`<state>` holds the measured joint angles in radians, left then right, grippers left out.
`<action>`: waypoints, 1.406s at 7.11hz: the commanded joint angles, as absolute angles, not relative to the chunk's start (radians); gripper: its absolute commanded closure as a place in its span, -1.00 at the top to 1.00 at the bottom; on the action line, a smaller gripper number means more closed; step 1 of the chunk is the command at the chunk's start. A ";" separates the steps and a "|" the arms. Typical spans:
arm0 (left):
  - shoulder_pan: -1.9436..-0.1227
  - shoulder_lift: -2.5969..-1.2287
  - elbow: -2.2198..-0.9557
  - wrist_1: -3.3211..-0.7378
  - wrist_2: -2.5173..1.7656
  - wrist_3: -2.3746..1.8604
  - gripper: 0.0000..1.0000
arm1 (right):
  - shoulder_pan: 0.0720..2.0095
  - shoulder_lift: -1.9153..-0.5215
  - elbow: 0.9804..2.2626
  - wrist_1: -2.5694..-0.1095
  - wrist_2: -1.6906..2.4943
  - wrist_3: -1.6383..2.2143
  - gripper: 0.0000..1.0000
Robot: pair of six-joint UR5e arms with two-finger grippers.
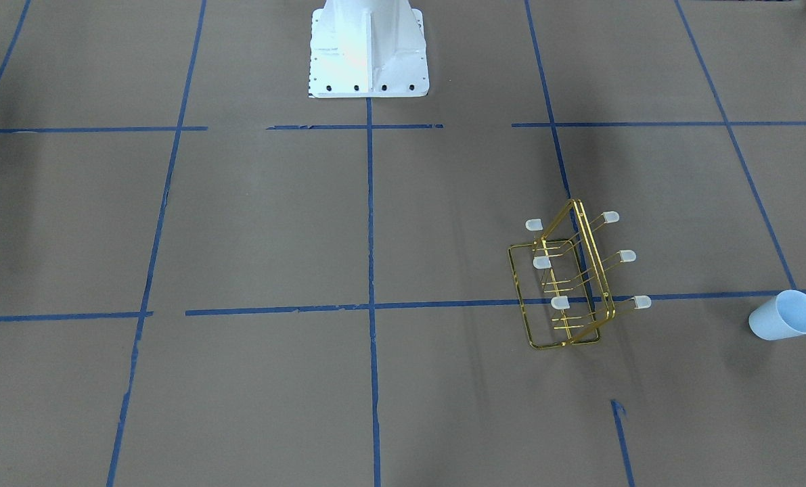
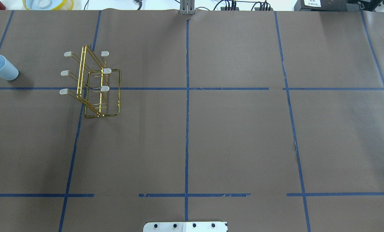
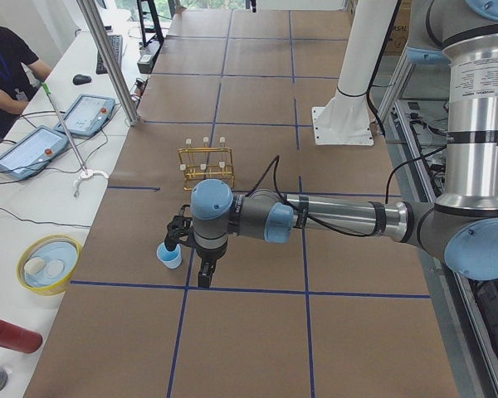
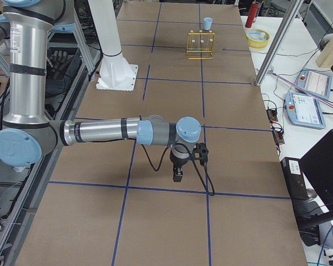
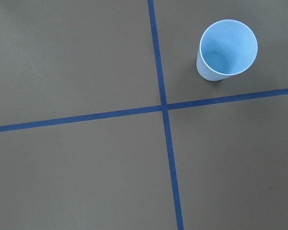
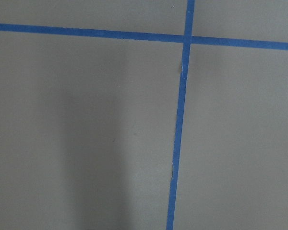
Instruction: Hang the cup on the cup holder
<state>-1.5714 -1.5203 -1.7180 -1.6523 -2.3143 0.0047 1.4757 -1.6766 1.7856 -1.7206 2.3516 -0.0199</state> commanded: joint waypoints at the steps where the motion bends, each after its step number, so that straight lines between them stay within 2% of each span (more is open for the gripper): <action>1: -1.571 -1.574 -1.794 -1.609 -2.260 -0.169 1.00 | 1.476 -1.677 1.786 -1.721 2.352 -0.020 1.00; 5: -1.505 -1.575 -1.962 -1.637 -2.083 -0.499 1.00 | 1.476 -1.677 1.786 -1.721 2.352 -0.020 1.00; 10: -1.211 -1.554 -1.970 -1.830 -1.774 -0.881 1.00 | 1.476 -1.677 1.786 -1.720 2.352 -0.020 1.00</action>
